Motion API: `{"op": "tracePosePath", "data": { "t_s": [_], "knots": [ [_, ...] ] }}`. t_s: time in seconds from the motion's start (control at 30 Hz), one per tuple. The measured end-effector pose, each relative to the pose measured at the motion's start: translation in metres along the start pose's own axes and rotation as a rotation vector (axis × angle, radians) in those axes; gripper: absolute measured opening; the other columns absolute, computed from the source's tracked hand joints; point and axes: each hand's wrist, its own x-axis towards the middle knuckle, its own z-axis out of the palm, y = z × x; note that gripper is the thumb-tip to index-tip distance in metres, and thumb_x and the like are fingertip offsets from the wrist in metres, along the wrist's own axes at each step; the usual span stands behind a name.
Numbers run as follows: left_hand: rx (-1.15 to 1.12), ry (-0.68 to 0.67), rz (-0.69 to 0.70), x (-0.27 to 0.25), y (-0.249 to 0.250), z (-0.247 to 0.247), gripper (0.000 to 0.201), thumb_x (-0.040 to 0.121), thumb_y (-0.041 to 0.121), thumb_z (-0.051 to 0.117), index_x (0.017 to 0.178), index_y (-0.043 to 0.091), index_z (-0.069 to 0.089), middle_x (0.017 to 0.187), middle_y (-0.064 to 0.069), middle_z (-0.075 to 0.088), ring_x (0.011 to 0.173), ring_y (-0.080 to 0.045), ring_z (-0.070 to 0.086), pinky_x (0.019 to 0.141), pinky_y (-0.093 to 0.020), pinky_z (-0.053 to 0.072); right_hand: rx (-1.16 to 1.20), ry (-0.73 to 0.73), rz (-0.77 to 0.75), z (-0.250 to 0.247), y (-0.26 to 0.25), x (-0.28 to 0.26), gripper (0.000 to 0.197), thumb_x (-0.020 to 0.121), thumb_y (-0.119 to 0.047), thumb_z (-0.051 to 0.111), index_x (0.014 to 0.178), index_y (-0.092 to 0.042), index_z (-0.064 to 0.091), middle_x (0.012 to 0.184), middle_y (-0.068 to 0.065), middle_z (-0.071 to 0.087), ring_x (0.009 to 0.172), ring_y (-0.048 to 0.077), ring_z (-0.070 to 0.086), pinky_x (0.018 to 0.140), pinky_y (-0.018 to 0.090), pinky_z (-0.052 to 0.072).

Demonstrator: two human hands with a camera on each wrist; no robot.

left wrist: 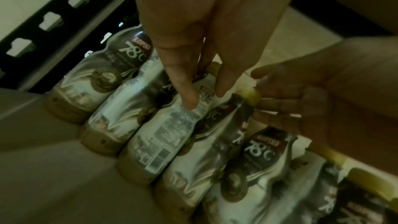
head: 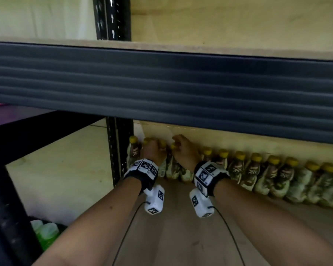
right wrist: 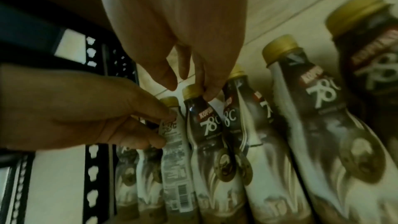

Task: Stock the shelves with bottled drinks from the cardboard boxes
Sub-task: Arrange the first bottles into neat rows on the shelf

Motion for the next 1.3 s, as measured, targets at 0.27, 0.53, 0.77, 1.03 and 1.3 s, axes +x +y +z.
{"op": "tracePosePath", "data": {
  "t_s": [0.27,0.53,0.77,1.03,1.3],
  "knots": [
    [-0.086,0.111,0.054,-0.028,-0.020,-0.012,0.035,0.081,0.032,0.052,0.114,0.021,0.059,0.109,-0.013,0.067,0.106,-0.032,0.061,0.090,-0.035,0.047,-0.351,-0.115,-0.115,0.006,0.007,-0.004,0.048,0.096,-0.012,0.052,0.142,-0.007,0.038,0.135,0.020,0.050,0.122,0.035,0.049,0.100,0.043,0.042],
    [0.043,0.163,-0.037,-0.058,-0.061,-0.053,0.026,0.090,0.033,0.054,0.114,0.025,0.060,0.115,-0.013,0.065,0.103,-0.038,0.060,0.079,-0.035,0.045,-0.288,-0.125,-0.184,0.002,0.003,-0.020,0.031,0.096,-0.013,0.053,0.125,-0.009,0.044,0.105,0.016,0.061,0.094,0.032,0.061,0.076,0.040,0.050],
    [-0.042,0.131,-0.085,-0.081,-0.087,-0.044,0.024,0.089,0.008,0.044,0.112,0.012,0.045,0.097,-0.022,0.063,0.088,-0.041,0.060,0.075,-0.043,0.051,-0.176,-0.148,-0.188,0.010,-0.021,-0.039,0.029,0.090,-0.020,0.065,0.116,-0.012,0.055,0.107,0.008,0.065,0.102,0.025,0.061,0.077,0.029,0.044],
    [-0.116,0.117,-0.082,-0.083,-0.089,-0.038,0.033,0.086,0.004,0.045,0.118,0.014,0.044,0.094,-0.020,0.061,0.086,-0.039,0.059,0.069,-0.034,0.045,-0.081,-0.250,-0.271,0.044,-0.062,-0.065,0.035,0.091,-0.017,0.063,0.124,-0.017,0.050,0.105,0.006,0.064,0.099,0.024,0.061,0.075,0.027,0.043],
    [-0.131,0.193,-0.097,-0.086,-0.092,-0.037,0.044,0.085,0.004,0.048,0.126,0.018,0.047,0.099,-0.023,0.064,0.093,-0.043,0.060,0.077,-0.041,0.050,0.026,-0.290,-0.192,0.033,-0.052,-0.062,0.057,0.089,-0.034,0.068,0.137,-0.017,0.041,0.122,0.003,0.061,0.108,0.018,0.059,0.085,0.025,0.045]
  ]
}}
